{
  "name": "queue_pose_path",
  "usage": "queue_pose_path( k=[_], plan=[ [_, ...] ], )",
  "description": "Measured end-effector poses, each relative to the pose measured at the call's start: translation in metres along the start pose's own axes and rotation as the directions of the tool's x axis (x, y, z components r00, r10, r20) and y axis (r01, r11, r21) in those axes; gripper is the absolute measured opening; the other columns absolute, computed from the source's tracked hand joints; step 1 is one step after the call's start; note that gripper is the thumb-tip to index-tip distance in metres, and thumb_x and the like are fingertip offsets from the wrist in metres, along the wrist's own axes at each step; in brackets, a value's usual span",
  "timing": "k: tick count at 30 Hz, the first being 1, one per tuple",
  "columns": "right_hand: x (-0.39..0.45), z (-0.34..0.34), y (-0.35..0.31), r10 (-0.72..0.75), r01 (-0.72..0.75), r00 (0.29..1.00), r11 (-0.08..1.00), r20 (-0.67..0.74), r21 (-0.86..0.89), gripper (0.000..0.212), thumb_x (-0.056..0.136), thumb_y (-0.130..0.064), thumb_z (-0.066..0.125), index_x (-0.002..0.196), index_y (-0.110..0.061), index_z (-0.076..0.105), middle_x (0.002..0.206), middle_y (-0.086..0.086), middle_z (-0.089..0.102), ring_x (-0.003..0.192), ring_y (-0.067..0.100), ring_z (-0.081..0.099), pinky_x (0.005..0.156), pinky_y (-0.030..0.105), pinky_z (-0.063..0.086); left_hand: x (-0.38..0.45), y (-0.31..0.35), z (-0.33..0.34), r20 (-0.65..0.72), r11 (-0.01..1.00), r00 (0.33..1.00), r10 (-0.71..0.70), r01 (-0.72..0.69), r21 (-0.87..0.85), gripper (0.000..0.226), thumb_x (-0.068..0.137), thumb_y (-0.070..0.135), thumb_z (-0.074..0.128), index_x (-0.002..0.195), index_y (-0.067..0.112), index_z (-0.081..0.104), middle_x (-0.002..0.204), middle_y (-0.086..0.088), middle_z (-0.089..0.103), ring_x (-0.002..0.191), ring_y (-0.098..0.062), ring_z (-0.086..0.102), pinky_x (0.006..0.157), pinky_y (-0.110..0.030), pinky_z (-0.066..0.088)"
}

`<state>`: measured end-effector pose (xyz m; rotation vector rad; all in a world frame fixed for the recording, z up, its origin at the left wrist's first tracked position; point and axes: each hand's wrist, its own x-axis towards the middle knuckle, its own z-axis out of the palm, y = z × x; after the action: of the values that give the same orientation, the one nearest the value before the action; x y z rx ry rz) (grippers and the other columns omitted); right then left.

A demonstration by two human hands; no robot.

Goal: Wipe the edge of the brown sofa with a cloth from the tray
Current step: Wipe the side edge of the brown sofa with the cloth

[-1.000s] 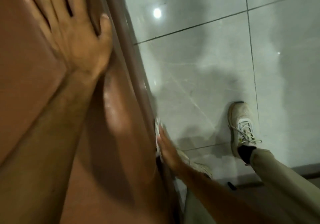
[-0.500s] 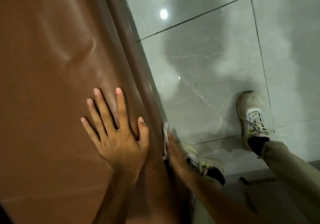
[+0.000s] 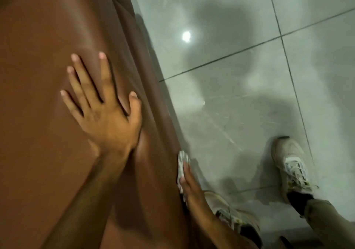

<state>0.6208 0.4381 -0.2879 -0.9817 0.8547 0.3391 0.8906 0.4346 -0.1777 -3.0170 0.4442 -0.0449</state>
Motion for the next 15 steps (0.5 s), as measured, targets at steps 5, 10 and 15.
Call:
queue_pose_path(
  k=[5,10,15],
  plan=[
    [0.122,0.027,-0.126,-0.146,0.161,0.986,0.963,0.085,-0.214,0.056,0.117,-0.028,0.029,0.168,-0.033,0.009,0.179,-0.013,0.001,0.167,0.009,-0.004,0.135,0.035,-0.003,0.003,-0.004,0.012,-0.021,0.998,0.999,0.027,-0.026,0.06,0.077,0.11,0.059,0.031,0.177,0.027,0.01,0.183,-0.024,0.013,0.172,-0.038,0.011,0.138,-0.066,0.015],
    [0.157,0.021,-0.135,-0.005,0.007,1.0,0.985,0.009,-0.17,0.054,0.116,-0.035,0.03,0.168,-0.033,0.015,0.178,-0.01,0.014,0.165,0.012,0.015,0.133,0.033,0.012,0.003,-0.006,0.028,-0.027,0.999,1.0,0.004,-0.003,0.032,0.076,0.109,0.057,0.029,0.175,0.02,0.02,0.179,-0.032,0.022,0.168,-0.047,0.02,0.135,-0.073,0.018],
    [0.005,-0.012,-0.014,0.407,-0.415,0.909,0.902,-0.09,-0.118,0.05,0.114,-0.041,0.034,0.163,-0.041,0.028,0.168,-0.006,0.04,0.142,0.005,0.057,0.119,0.027,0.048,0.005,-0.008,0.032,0.004,0.997,1.0,0.006,-0.006,0.078,0.074,0.11,0.058,0.029,0.174,0.023,0.02,0.178,-0.031,0.026,0.167,-0.048,0.024,0.133,-0.076,0.019]
  ],
)
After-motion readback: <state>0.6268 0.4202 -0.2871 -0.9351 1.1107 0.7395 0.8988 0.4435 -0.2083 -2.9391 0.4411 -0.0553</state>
